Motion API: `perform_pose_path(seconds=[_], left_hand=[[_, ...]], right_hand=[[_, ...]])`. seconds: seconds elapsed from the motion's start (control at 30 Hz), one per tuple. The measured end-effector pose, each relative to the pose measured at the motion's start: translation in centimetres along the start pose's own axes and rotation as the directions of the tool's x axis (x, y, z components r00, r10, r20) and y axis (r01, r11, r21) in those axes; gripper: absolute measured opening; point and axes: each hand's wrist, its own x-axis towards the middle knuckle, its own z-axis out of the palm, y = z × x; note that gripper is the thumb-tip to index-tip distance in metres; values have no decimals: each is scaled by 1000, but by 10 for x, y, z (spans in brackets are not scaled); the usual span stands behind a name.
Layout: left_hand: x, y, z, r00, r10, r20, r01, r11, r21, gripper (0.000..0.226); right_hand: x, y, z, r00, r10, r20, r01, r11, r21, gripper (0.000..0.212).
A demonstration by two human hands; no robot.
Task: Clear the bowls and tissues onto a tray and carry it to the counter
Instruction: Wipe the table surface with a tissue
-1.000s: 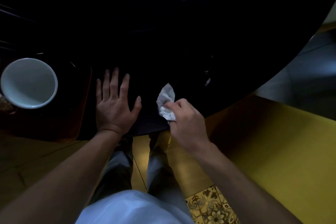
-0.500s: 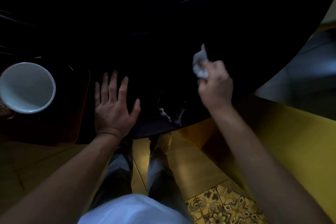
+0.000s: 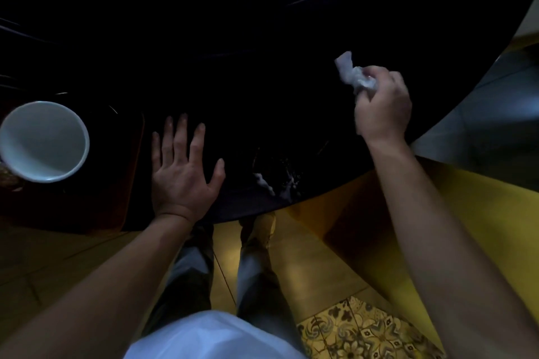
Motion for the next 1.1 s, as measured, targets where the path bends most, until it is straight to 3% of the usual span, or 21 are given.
perform_pose_path(seconds=[0.13, 0.3, 0.4, 0.5, 0.6, 0.73, 0.8, 0.9, 1.1], left_hand=[[0, 1, 0, 1000, 1, 0, -1, 1000, -24, 74], [-1, 0, 1, 1000, 3, -5, -3, 1000, -30, 74], [0, -1, 1, 1000, 10, -18, -10, 1000, -26, 74], [0, -2, 2, 1000, 14, -19, -14, 1000, -25, 73], [0, -1, 2, 1000, 18, -15, -18, 1000, -17, 73], [-3, -8, 0, 998, 59, -12, -59, 997, -39, 72], [-1, -11, -2, 995, 96, -14, -97, 991, -90, 70], [-11, -14, -6, 999, 40, -15, -41, 995, -94, 68], [-30, -20, 2, 998, 46, -40, -48, 998, -45, 64]], right_hand=[[-54, -1, 9, 1000, -24, -11, 22, 996, -85, 38], [-159, -39, 14, 995, -31, 100, 25, 998, 60, 40], [-175, -51, 12, 980, -33, 194, 2, 987, 160, 38], [-164, -38, -2, 992, 10, 128, -45, 960, 276, 35], [-183, -31, -17, 992, -105, 66, 86, 967, 239, 35], [-220, -45, 3, 945, -293, 143, 273, 951, 144, 29], [-215, -47, 17, 931, -342, 131, 332, 939, 96, 29], [-192, -45, 22, 910, -406, 91, 405, 914, 24, 29], [-94, -51, 37, 961, -276, -20, 275, 961, -35, 22]])
